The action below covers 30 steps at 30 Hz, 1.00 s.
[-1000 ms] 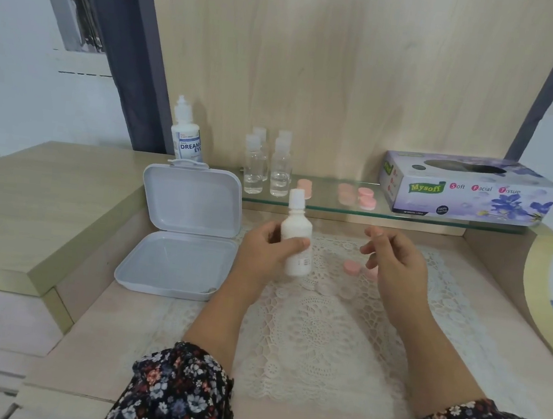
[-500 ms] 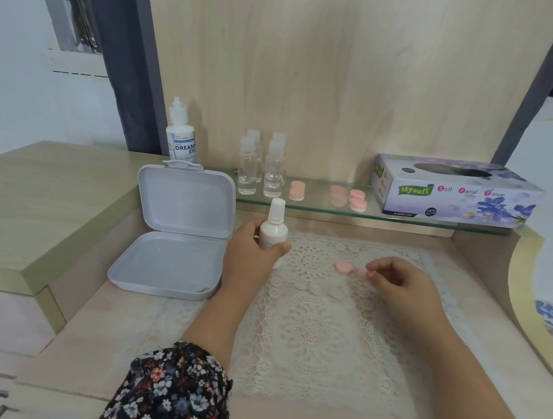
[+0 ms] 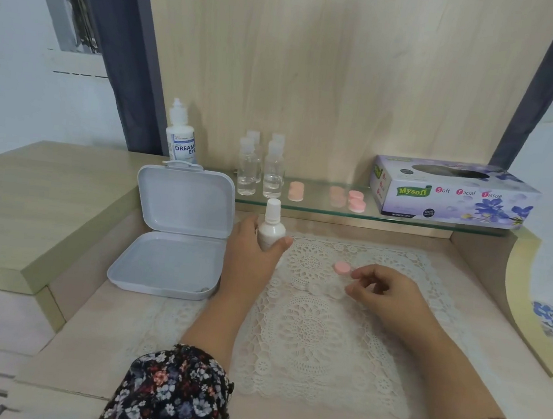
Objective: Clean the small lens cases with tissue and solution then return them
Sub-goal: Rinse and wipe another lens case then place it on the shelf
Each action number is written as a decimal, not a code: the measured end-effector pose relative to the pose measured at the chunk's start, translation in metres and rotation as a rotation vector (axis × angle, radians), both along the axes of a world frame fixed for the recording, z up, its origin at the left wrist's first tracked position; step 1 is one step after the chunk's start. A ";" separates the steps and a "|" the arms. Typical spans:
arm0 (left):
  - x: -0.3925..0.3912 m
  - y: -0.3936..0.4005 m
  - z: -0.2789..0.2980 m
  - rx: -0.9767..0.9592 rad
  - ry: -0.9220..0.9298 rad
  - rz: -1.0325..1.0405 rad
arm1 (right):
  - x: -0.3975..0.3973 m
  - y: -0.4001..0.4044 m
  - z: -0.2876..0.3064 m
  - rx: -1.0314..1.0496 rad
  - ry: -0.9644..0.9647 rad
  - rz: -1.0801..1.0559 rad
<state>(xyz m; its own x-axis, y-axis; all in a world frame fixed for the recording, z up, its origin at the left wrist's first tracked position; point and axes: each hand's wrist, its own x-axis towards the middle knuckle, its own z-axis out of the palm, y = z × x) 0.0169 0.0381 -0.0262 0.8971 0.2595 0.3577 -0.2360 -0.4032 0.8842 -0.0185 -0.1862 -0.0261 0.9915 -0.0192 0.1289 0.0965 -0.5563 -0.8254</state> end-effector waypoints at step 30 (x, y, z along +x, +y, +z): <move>0.039 -0.065 0.008 0.416 0.220 -0.563 | 0.008 -0.007 -0.005 -0.311 -0.016 0.018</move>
<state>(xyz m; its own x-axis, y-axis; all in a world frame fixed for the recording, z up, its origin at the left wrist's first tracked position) 0.0557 -0.0272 -0.0180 0.9170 -0.3796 0.1228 -0.3411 -0.5860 0.7351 -0.0108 -0.1928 -0.0310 0.9891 0.0415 0.1415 0.1206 -0.7801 -0.6139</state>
